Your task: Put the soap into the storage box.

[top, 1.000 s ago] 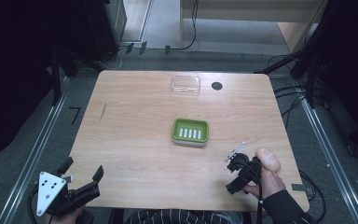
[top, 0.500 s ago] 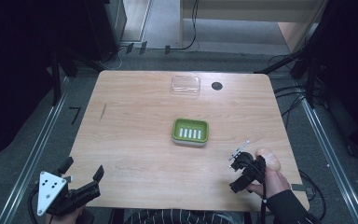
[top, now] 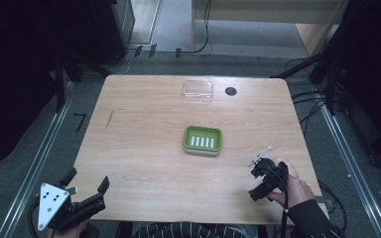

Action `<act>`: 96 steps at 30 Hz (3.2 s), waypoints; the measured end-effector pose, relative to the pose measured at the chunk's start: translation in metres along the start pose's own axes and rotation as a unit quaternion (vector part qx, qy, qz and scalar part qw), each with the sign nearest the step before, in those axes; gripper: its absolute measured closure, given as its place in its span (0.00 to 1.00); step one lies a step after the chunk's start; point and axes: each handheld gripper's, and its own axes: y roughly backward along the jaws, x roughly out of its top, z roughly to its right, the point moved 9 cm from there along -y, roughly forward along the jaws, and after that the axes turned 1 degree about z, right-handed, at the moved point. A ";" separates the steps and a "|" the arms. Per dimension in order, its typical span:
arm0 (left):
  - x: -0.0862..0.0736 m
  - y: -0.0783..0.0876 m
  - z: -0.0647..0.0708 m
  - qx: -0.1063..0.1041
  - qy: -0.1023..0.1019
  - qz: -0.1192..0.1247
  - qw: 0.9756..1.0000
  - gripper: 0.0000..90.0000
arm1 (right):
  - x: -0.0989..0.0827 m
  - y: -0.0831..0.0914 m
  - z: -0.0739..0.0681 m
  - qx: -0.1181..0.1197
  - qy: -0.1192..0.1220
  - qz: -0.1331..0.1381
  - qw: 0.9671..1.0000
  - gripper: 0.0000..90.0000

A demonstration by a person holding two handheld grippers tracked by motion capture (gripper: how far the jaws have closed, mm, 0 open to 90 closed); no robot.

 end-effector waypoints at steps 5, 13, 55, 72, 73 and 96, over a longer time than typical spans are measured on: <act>0.000 0.000 0.000 0.000 -0.001 -0.001 1.000 0.08 | 0.000 0.002 0.008 -0.002 -0.011 0.003 1.000 0.08; -0.001 0.001 0.001 0.001 -0.006 -0.003 1.000 0.08 | 0.000 0.007 0.023 -0.006 -0.023 0.010 1.000 0.08; 0.000 0.001 0.000 0.002 -0.001 -0.002 1.000 0.08 | -0.007 -0.015 0.102 -0.010 -0.085 -0.030 0.996 0.05; 0.000 0.001 0.000 0.002 -0.001 -0.002 1.000 0.08 | -0.016 -0.031 0.110 0.008 -0.103 -0.068 0.992 0.07; 0.000 0.001 0.000 0.002 -0.002 -0.002 1.000 0.08 | -0.017 -0.031 0.109 0.011 -0.103 -0.071 0.992 0.08; -0.001 0.002 0.000 0.003 -0.001 0.000 1.000 0.08 | -0.020 -0.035 0.108 0.022 -0.105 -0.084 0.991 0.35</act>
